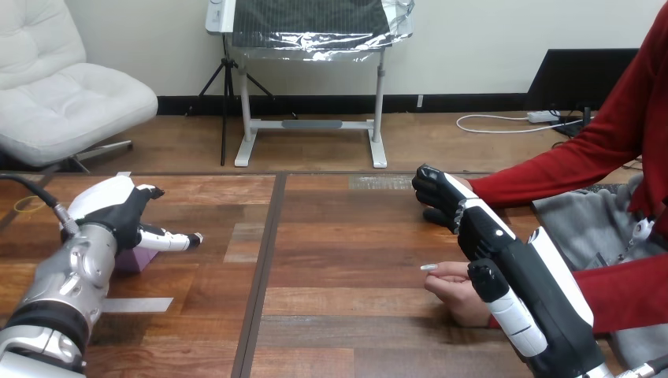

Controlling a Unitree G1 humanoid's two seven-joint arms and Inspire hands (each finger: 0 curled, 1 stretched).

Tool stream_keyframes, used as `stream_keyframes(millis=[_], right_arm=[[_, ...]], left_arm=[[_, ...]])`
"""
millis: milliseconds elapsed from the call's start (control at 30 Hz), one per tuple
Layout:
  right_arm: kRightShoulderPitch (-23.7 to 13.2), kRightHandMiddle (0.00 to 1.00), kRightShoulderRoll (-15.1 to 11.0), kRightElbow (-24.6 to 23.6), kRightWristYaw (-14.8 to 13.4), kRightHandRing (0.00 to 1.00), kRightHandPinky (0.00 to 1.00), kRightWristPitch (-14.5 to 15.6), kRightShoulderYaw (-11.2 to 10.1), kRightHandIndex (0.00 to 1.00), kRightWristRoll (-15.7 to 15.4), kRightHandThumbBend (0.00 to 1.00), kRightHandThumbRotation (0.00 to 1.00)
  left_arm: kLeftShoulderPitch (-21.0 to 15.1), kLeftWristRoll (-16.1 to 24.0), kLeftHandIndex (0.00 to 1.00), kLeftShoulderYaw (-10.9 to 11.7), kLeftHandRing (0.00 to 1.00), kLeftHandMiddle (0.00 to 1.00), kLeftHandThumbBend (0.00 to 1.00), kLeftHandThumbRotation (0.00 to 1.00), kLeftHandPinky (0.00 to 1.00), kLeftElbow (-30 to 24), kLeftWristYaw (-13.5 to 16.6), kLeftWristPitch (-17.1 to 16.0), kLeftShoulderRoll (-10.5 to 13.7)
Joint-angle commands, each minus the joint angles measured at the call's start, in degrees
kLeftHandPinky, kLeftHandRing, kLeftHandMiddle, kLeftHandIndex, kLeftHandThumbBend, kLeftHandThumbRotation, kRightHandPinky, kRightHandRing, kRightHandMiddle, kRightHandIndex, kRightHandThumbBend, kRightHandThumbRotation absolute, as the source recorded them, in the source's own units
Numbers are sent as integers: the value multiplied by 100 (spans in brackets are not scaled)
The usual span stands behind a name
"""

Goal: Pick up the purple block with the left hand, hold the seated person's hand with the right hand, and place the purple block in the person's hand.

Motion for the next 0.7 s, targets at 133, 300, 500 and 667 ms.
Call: stream_keyframes(millis=[133, 300, 500, 667], right_arm=[[-282, 92, -90, -253, 21, 93, 91, -29, -82, 92, 69, 74, 100], [-286, 92, -78, -251, 3, 93, 90, -28, -88, 92, 46, 74, 100], [-305, 92, -77, -225, 23, 93, 90, -51, -82, 92, 84, 73, 100], [-314, 92, -67, -215, 23, 92, 90, -55, -85, 92, 95, 73, 100]], left_arm=[[-432, 11, 90, -103, 89, 91, 73, 36, 76, 64, -138, 132, 29], [-466, -36, 88, -84, 88, 90, 74, 27, 74, 68, -265, 205, 3], [-480, -209, 84, 46, 82, 86, 75, 21, 67, 49, -424, 206, -18], [-470, -335, 77, 115, 72, 78, 73, 21, 60, 9, -531, 106, 6]])
